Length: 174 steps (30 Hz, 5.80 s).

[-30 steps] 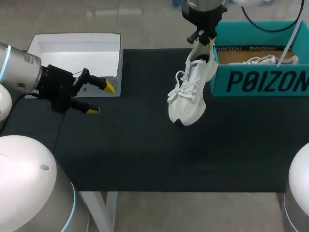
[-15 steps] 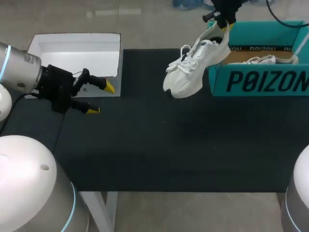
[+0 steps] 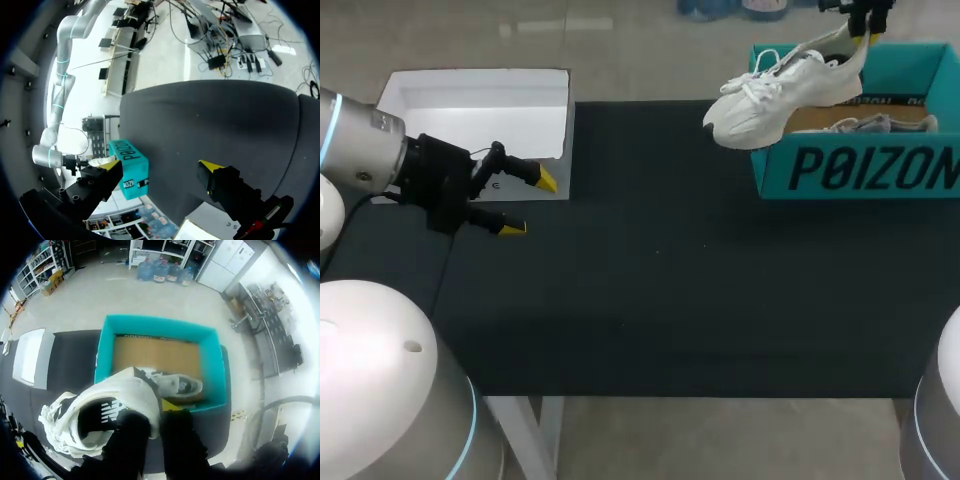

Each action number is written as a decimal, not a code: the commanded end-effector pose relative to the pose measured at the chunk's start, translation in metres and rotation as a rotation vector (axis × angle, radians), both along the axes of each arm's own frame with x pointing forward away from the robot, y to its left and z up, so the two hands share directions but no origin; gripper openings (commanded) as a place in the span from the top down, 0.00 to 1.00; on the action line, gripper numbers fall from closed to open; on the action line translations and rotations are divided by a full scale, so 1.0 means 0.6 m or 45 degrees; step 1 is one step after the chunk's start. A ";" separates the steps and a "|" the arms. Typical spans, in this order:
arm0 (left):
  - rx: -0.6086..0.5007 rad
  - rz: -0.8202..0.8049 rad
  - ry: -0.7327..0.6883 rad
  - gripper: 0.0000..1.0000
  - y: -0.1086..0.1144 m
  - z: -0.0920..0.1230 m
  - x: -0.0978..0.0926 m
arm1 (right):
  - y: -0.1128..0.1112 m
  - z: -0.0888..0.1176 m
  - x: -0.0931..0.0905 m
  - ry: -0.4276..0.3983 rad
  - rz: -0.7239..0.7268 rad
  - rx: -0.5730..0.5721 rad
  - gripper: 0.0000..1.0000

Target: Take the shoe out of the shoebox, open the shoe tongue, remove and reinsert the insole, then place the shoe into the shoebox

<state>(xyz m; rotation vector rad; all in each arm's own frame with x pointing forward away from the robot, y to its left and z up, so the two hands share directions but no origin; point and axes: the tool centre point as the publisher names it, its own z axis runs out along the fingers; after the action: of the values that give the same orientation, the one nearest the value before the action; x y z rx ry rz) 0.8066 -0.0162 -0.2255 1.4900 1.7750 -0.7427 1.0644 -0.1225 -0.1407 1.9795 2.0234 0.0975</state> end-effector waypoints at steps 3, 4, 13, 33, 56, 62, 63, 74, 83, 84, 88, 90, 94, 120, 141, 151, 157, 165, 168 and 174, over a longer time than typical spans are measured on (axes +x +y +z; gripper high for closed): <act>0.005 0.001 0.000 0.00 0.000 0.001 0.000 | -0.006 0.001 0.007 0.014 0.010 0.041 1.00; 0.005 0.001 0.000 0.00 0.000 0.001 0.000 | -0.006 0.001 0.007 0.014 0.010 0.041 1.00; 0.005 0.001 0.000 0.00 0.000 0.001 0.000 | -0.006 0.001 0.007 0.014 0.010 0.041 1.00; 0.005 0.001 0.000 0.00 0.000 0.001 0.000 | -0.224 -0.033 0.094 -0.108 -0.609 0.050 1.00; 0.005 0.001 0.000 0.00 0.000 0.001 0.000 | -0.314 -0.136 0.191 -0.084 -0.780 0.050 1.00; 0.005 0.001 0.000 0.00 0.000 0.001 0.000 | -0.328 -0.154 0.207 -0.078 -0.805 0.071 1.00; 0.005 0.001 0.000 0.00 0.000 0.001 0.000 | -0.329 -0.158 0.210 -0.077 -0.807 0.069 1.00; 0.005 0.001 0.000 0.00 0.000 0.001 0.000 | -0.329 -0.196 0.219 -0.046 -0.810 0.072 1.00; 0.005 0.001 0.000 0.00 0.000 0.001 0.000 | -0.336 -0.216 0.234 -0.042 -0.818 0.067 1.00; 0.005 0.001 0.000 0.00 0.000 0.001 0.000 | -0.339 -0.217 0.237 -0.043 -0.821 0.067 1.00; 0.005 0.001 0.000 0.00 0.000 0.001 0.000 | -0.343 -0.220 0.241 -0.048 -0.829 0.069 1.00; 0.005 0.001 0.000 0.00 0.000 0.001 0.000 | -0.345 -0.225 0.245 -0.054 -0.832 0.058 1.00; 0.005 0.001 0.000 0.00 0.000 0.001 0.000 | -0.347 -0.238 0.248 -0.049 -0.833 0.052 1.00; 0.005 0.001 0.000 0.00 0.000 0.001 0.000 | -0.359 -0.324 0.254 -0.007 -1.004 0.041 1.00; 0.005 0.001 0.000 0.00 0.000 0.001 0.000 | -0.344 -0.371 0.237 0.044 -1.025 0.031 1.00; 0.005 0.001 0.000 0.00 0.000 0.001 0.000 | -0.346 -0.385 0.224 0.044 -1.042 0.030 1.00; 0.005 0.001 0.000 0.00 0.000 0.001 0.000 | -0.343 -0.365 0.215 0.030 -1.062 0.061 0.00; 0.005 0.001 0.000 0.00 0.000 0.001 0.000 | -0.319 -0.317 0.200 0.015 -1.035 0.102 0.00; 0.005 0.001 0.000 0.00 0.000 0.001 0.000 | -0.303 -0.298 0.192 0.008 -1.013 0.105 0.00; 0.005 0.001 0.000 0.00 0.000 0.001 0.000 | -0.264 -0.246 0.156 0.004 -0.953 0.139 0.00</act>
<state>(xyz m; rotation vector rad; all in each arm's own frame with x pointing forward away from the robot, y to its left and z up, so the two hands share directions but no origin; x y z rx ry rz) 0.8067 -0.0161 -0.2255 1.4896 1.7753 -0.7425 1.1913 -0.2924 -0.3119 2.6940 1.1773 -0.0277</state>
